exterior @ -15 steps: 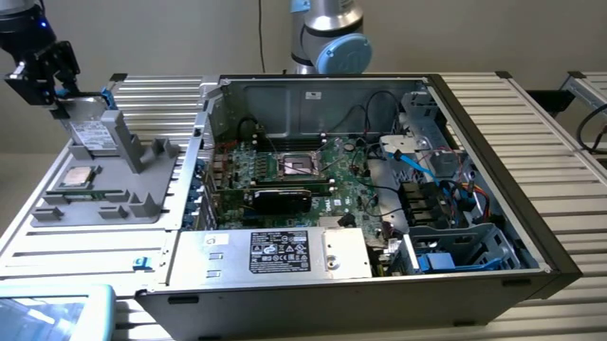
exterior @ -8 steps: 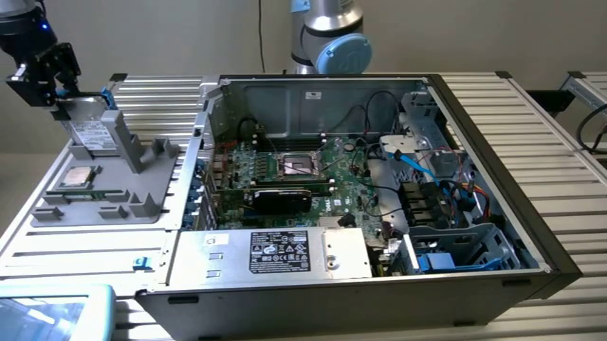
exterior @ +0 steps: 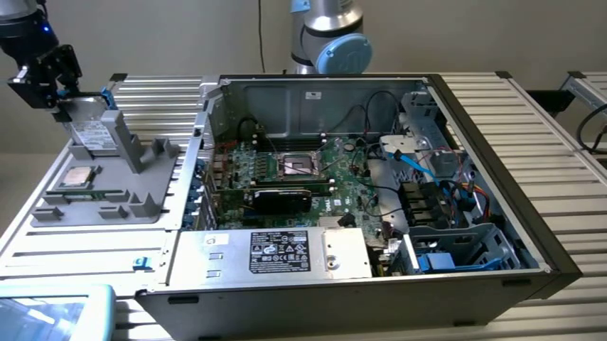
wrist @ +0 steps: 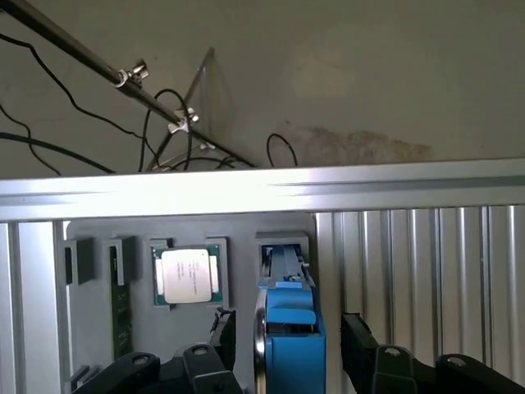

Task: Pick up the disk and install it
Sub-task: 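Pick up the disk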

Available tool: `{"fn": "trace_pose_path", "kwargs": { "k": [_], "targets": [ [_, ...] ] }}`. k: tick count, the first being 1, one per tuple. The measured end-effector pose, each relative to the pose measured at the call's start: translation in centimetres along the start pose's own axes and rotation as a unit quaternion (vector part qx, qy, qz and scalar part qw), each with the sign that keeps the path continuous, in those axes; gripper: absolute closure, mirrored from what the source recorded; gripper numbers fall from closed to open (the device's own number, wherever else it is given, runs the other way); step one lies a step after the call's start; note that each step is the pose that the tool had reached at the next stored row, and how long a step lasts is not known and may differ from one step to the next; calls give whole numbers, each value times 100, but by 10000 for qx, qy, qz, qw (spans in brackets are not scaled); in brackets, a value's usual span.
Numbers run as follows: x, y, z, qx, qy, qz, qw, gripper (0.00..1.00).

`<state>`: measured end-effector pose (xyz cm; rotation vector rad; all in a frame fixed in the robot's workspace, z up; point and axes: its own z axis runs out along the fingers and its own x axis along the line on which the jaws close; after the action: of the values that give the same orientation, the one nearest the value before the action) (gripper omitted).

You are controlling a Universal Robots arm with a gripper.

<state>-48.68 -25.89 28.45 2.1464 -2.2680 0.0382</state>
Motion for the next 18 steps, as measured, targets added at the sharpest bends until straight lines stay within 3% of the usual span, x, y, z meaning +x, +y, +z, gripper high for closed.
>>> {"fn": "trace_pose_path", "kwargs": {
  "k": [7, 11, 15, 18],
  "targets": [
    [5, -2, 4, -14, -14, 96, 10000, 37],
    [22, -4, 9, -22, -56, 120, 9999, 37],
    [27, -7, 12, -30, -130, 137, 9998, 37],
    [27, -8, 15, -58, -135, 154, 9998, 37]
  ]
}}
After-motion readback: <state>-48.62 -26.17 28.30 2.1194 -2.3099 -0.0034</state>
